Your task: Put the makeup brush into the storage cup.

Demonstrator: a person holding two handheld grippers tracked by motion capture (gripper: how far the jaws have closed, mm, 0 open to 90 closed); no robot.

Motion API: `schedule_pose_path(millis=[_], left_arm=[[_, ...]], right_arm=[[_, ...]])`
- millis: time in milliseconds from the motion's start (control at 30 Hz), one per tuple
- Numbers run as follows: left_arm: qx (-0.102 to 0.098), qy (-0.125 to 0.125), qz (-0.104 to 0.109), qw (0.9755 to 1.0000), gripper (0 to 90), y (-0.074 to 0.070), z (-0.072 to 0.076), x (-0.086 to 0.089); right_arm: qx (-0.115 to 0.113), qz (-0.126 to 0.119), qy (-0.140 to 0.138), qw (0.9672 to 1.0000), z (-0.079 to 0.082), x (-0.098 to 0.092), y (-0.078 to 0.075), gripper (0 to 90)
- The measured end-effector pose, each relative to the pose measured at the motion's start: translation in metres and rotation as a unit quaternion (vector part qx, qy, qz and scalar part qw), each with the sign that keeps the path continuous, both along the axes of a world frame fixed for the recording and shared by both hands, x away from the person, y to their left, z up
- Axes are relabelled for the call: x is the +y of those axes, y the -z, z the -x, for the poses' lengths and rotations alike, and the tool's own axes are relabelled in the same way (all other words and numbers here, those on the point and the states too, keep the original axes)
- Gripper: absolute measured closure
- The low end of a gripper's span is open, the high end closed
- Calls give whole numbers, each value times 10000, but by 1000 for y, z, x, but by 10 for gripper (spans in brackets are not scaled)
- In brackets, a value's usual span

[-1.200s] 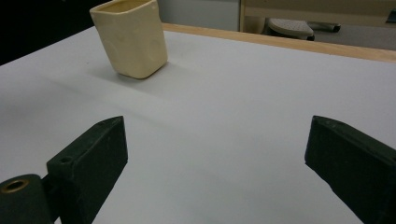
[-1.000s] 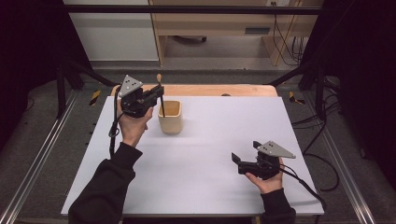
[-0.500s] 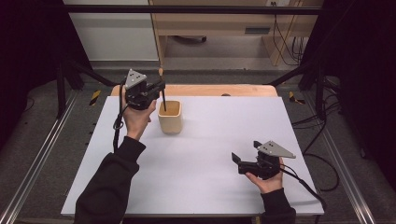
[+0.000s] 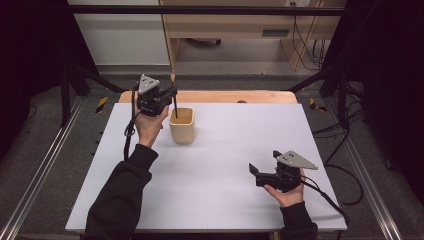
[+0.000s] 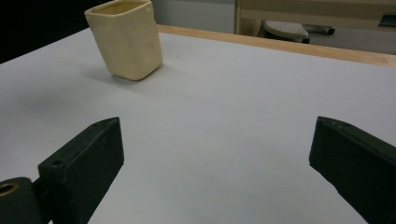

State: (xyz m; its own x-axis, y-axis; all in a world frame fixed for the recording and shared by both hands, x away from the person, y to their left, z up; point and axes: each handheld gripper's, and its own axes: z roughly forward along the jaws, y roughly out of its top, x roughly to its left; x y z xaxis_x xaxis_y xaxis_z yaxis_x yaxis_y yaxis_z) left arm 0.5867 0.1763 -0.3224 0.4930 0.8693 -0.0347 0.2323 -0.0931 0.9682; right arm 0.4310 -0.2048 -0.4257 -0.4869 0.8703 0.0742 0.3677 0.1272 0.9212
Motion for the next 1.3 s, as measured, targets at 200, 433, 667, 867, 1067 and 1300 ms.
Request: schedule_pose_path(millis=[200, 433, 667, 867, 1067, 1300], left_arm=[[89, 4, -18, 10000, 830, 12, -2, 1], [179, -21, -42, 9998, 830, 26, -2, 4], [283, 8, -51, 9996, 830, 41, 0, 7], [385, 29, -86, 9992, 830, 52, 1, 5], [420, 46, -124, 9990, 830, 61, 3, 4], [495, 25, -214, 9985, 829, 69, 3, 4]], right_arm=[[-7, 12, -11, 10000, 0, 0, 0, 37], [-13, 23, -9, 10000, -1, 1, 1, 38], [10, 29, -13, 10000, -1, 2, 2, 38], [18, 53, -24, 10000, -1, 2, 3, 39], [15, 50, -26, 10000, -1, 2, 3, 40], [20, 57, -48, 10000, -1, 3, 3, 40]])
